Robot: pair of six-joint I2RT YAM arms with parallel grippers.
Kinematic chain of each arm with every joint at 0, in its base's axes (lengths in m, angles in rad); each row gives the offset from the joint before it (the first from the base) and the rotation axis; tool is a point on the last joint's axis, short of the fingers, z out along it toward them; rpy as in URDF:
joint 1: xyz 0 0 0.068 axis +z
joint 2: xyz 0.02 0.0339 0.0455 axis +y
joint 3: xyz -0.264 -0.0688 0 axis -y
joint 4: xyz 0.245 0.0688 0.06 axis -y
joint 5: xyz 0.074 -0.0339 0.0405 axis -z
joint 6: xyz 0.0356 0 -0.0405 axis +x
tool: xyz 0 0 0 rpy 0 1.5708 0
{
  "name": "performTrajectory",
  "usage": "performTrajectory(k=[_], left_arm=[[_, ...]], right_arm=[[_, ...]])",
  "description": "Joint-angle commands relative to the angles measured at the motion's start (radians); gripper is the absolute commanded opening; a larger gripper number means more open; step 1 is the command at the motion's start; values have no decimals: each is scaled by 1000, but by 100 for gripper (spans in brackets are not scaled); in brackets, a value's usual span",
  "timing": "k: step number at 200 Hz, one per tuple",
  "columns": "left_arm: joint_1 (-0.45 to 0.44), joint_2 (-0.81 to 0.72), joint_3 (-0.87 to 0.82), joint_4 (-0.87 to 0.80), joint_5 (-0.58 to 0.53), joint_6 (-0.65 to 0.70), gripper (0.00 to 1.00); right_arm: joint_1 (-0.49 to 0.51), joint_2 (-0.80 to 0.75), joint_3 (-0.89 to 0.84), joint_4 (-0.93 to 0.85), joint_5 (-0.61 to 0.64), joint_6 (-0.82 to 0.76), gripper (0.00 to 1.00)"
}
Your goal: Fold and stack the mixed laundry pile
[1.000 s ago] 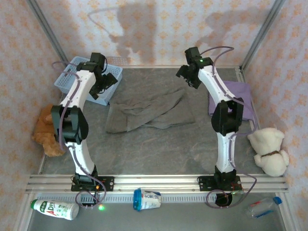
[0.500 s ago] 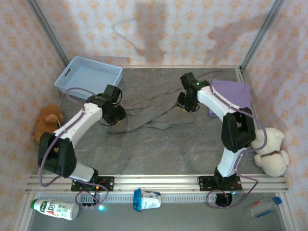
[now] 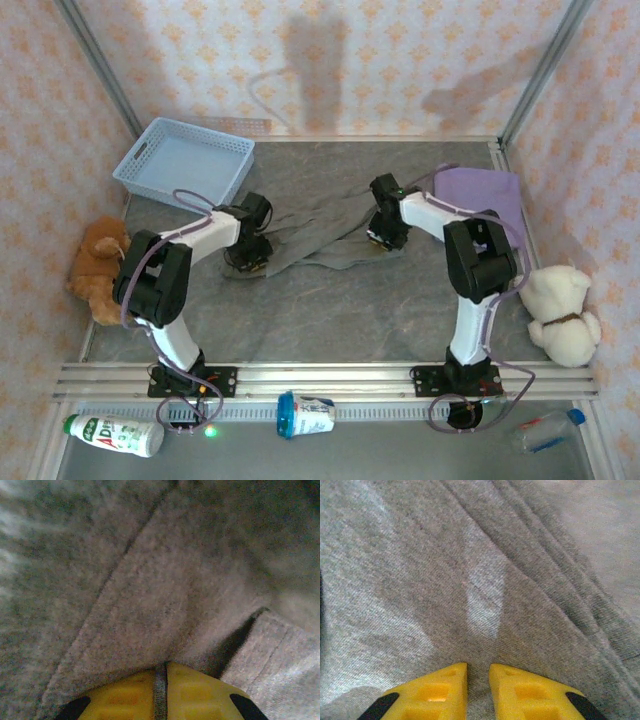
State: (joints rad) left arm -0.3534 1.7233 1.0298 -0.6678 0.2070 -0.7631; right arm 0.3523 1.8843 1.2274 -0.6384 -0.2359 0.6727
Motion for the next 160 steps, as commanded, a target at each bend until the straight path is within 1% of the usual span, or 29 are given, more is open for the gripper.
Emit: performTrajectory(k=[1,23,34,38,58,66,71,94,116,140,160], left_arm=[[-71,-85,-82,-70,64,-49,14],[-120,-172,-136,-74,161,-124,18],[-129,-221,-120,-107,167,-137,24],[-128,-238,-107,-122,161,-137,28],[-115,-296,12,-222,73,-90,66],[-103,-299,64,-250,40,-63,75],[-94,-297,90,-257,28,-50,78],[-47,-246,155,-239,36,-38,81],[-46,-185,171,-168,57,-85,81],[-46,-121,172,-139,14,-126,80],[-45,-75,185,-115,-47,-120,75]], right_arm=[[-61,-75,-157,-88,81,5,21],[-111,-175,-257,-107,90,-33,22],[-128,-207,-280,-121,92,-57,22],[-132,-214,-282,-127,91,-66,22],[-137,-219,-267,-157,105,-98,23],[-138,-213,-255,-164,110,-105,23],[-138,-209,-249,-167,112,-107,23],[-138,-188,-227,-166,105,-110,23],[-139,-171,-214,-162,98,-104,23],[-138,-168,-209,-151,93,-93,23],[-138,-164,-207,-148,90,-91,23]])
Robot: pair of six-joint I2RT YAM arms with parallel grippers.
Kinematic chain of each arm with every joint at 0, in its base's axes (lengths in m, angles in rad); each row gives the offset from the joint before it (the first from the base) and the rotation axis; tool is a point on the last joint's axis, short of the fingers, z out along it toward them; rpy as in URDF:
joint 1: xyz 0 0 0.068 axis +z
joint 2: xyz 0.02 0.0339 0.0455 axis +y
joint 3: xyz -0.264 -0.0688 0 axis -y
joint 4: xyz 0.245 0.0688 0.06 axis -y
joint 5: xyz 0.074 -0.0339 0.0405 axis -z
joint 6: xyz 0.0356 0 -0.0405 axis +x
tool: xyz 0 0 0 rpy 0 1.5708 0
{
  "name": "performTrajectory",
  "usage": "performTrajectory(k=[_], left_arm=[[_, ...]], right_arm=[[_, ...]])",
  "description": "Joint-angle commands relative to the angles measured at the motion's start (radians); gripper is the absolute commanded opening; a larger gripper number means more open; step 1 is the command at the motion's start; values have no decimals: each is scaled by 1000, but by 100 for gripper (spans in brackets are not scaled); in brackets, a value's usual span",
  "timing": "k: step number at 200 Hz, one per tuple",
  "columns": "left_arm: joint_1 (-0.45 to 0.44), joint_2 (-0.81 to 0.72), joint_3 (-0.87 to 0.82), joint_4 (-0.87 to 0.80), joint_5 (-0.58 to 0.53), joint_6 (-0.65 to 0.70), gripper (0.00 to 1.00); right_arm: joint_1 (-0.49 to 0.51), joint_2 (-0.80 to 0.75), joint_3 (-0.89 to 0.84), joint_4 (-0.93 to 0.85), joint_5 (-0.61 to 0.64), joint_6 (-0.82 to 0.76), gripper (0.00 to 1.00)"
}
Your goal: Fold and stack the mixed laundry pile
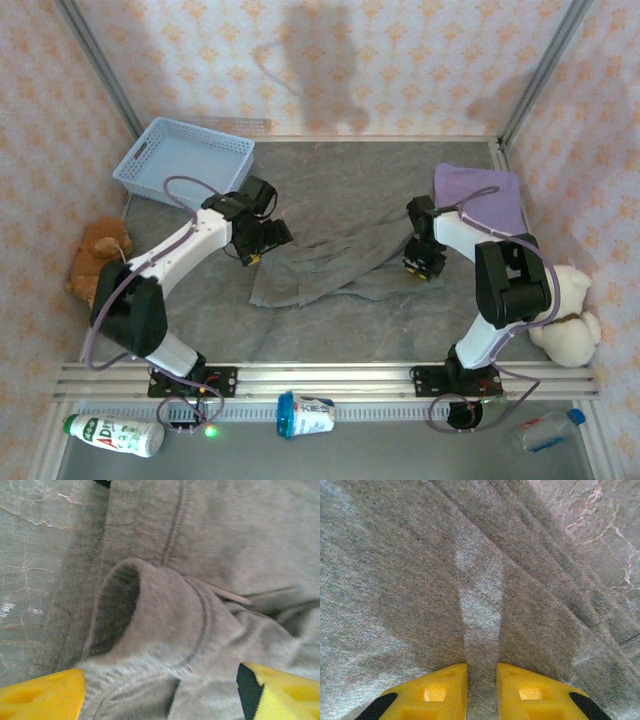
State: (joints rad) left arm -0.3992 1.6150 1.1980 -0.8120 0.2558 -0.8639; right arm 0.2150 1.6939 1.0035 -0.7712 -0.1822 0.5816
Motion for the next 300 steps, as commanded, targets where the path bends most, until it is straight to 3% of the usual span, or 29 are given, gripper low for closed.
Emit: performTrajectory(k=[1,12,23,28,41,49,75,101,132,139,145,149,168,183,209,225,238,252,266,300], left_arm=[[1,35,17,31,-97,-19,75],[0,52,33,56,-114,-7,69],[2,63,49,74,-139,0,56],[1,67,56,82,-151,2,43],[6,74,75,84,-163,4,21],[8,72,91,74,-171,7,0],[27,37,133,21,-224,19,0],[110,10,154,-6,-273,2,0],[191,117,226,-50,-341,16,0],[199,165,271,-70,-313,34,13],[200,207,310,-90,-284,49,41],[200,231,339,-101,-261,61,51],[175,288,431,-133,-214,99,73],[154,287,473,-161,-216,130,82],[124,217,481,-224,-201,169,82],[81,126,408,-210,-180,185,76],[53,64,325,-187,-141,182,65],[27,16,215,-138,-88,167,46],[0,-7,113,-94,-76,151,29],[-28,26,-20,11,-78,118,20]], right_arm=[[0,28,17,-15,35,-1,23],[0,32,20,-19,38,-5,23],[-1,35,20,-23,45,-9,23],[-1,37,20,-26,50,-10,23],[0,40,18,-35,64,-10,23],[0,42,18,-43,76,-11,22],[-1,43,17,-61,111,-1,22],[-2,43,12,-65,125,9,22],[-2,56,8,-58,116,9,22],[-3,55,9,-55,110,8,22],[-2,55,7,-53,105,6,22],[-3,53,8,-53,103,5,22],[-2,35,14,-47,92,-4,25],[-2,7,29,-56,85,-10,27],[-3,-81,89,-85,48,-21,33],[-6,-129,145,-100,28,-41,39],[-13,-137,200,-113,11,-62,48],[-16,-111,266,-124,6,-81,57],[-16,-60,321,-119,16,-93,59],[-19,114,461,-103,0,-74,61]])
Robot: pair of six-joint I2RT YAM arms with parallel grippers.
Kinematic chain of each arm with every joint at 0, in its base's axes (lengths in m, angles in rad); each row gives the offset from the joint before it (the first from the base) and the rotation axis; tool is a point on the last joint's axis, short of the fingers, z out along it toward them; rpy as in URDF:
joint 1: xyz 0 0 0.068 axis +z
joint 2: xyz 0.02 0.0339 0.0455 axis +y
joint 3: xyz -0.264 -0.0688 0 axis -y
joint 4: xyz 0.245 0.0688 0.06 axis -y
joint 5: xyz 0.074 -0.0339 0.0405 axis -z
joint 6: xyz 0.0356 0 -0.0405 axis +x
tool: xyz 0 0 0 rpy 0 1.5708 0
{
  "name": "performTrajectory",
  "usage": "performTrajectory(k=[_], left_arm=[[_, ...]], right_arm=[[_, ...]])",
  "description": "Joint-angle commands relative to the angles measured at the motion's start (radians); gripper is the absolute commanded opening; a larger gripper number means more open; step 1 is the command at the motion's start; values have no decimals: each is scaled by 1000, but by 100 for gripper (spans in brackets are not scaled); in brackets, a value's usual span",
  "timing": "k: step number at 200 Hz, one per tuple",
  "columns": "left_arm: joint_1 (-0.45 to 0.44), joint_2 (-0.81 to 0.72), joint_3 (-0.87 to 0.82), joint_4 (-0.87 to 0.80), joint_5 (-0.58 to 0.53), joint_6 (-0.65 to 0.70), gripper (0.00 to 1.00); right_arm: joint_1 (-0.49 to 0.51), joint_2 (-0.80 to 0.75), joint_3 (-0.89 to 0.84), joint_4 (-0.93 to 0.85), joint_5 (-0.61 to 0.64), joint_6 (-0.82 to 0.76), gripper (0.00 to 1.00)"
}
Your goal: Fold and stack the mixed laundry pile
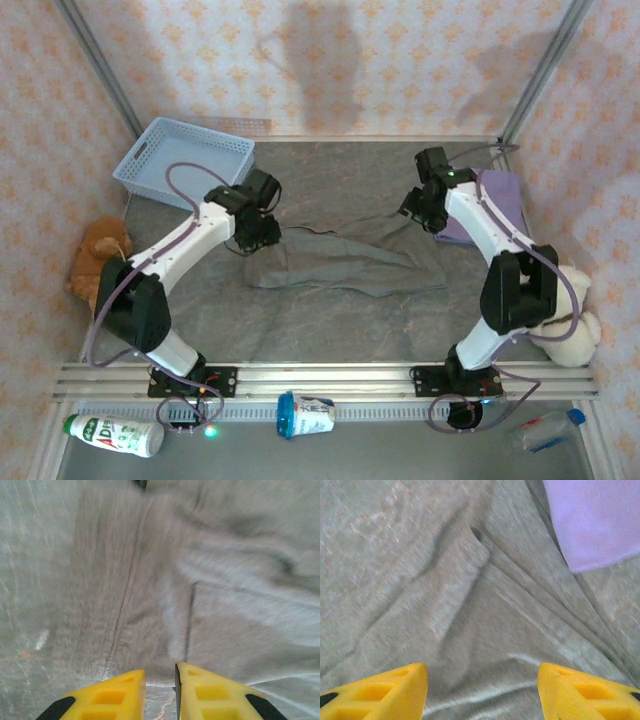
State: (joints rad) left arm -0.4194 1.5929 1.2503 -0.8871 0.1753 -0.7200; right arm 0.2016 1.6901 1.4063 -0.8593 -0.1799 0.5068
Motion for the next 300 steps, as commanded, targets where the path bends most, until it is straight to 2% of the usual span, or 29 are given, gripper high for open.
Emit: performTrajectory(k=[1,31,53,58,65,70,97,134,158,175,182,193,202,209,228,247,260,287,300], left_arm=[[-8,51,-73,89,1,-27,20],[-6,172,-47,122,-61,-23,17],[-8,259,-14,97,-81,-18,17],[-8,273,-14,92,-82,-17,17],[-7,286,-18,85,-87,-15,17],[-7,292,-24,83,-91,-12,17],[-6,298,-71,77,-120,-5,16],[-8,309,-97,68,-125,-9,17],[-8,306,-83,62,-110,-11,21],[-9,304,-46,31,-100,2,34],[-8,300,-29,21,-91,6,43],[-7,290,8,-5,-76,15,57],[-9,281,48,-35,-71,21,62],[-8,270,82,-53,-67,26,64],[-7,243,181,-82,-53,36,68],[-9,249,276,-78,-26,41,67],[-8,276,318,-47,-1,43,62],[-14,389,382,-9,33,33,31],[-20,430,396,6,39,31,26]], right_arm=[[-5,122,61,-14,-6,2,61],[-6,230,88,77,-112,94,60],[-5,297,97,95,-107,144,54],[-6,309,105,89,-98,151,47],[-8,322,116,80,-83,158,30],[-12,323,123,77,-73,160,22],[-46,262,153,59,10,162,0],[-117,205,149,52,121,177,0],[-130,287,166,126,34,165,1],[-128,351,212,154,-63,139,13],[-128,361,220,166,-89,130,18],[-128,365,240,147,-103,113,33],[-128,351,249,105,-86,97,46],[-128,322,235,94,-77,80,51],[-126,208,159,66,-55,50,58],[-113,99,57,28,-66,33,57],[-89,35,-26,17,-86,33,55],[-21,-44,-203,69,-136,70,50],[9,-49,-267,117,-148,98,49]])
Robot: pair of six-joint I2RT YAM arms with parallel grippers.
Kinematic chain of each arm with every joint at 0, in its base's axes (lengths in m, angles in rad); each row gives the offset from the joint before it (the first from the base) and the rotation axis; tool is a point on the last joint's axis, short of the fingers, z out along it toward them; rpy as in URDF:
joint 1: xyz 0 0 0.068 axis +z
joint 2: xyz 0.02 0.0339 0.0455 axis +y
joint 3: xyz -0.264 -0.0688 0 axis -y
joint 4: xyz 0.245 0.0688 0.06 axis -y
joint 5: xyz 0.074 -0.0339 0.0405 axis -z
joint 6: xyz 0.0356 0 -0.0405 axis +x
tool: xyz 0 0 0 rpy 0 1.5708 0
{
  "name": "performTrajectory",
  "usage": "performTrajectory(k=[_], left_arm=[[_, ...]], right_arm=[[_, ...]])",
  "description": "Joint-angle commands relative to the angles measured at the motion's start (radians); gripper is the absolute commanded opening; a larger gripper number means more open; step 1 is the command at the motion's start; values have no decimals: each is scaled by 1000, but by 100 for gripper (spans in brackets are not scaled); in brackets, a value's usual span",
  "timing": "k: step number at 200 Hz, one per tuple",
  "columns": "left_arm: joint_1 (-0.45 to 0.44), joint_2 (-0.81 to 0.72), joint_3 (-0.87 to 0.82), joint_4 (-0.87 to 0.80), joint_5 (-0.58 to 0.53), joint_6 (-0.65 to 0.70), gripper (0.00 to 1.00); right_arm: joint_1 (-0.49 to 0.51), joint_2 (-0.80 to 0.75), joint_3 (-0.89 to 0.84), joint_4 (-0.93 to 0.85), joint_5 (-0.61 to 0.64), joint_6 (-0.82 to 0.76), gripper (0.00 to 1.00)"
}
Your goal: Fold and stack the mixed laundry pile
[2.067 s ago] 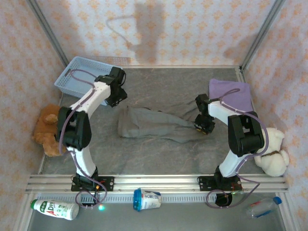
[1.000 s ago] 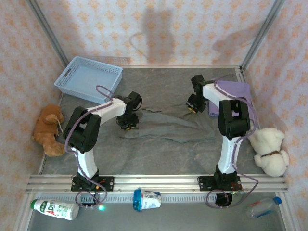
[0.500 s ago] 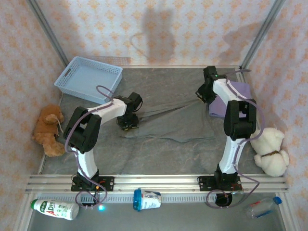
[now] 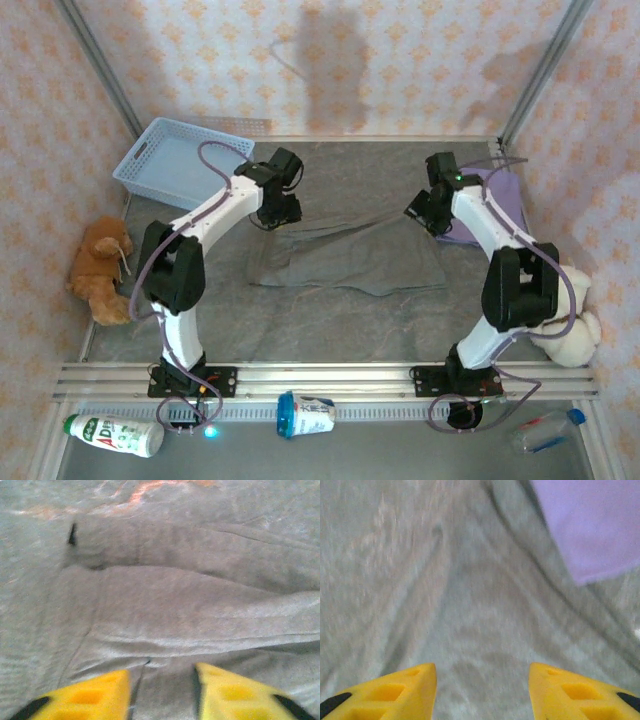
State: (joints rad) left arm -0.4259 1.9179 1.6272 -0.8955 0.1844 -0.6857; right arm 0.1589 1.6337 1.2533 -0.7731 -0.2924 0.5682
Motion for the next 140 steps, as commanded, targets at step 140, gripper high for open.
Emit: performTrajectory(k=[140], left_arm=[[93,390,374,-134,-294,0,27]], right_arm=[[59,149,-250,7,137,-17,45]])
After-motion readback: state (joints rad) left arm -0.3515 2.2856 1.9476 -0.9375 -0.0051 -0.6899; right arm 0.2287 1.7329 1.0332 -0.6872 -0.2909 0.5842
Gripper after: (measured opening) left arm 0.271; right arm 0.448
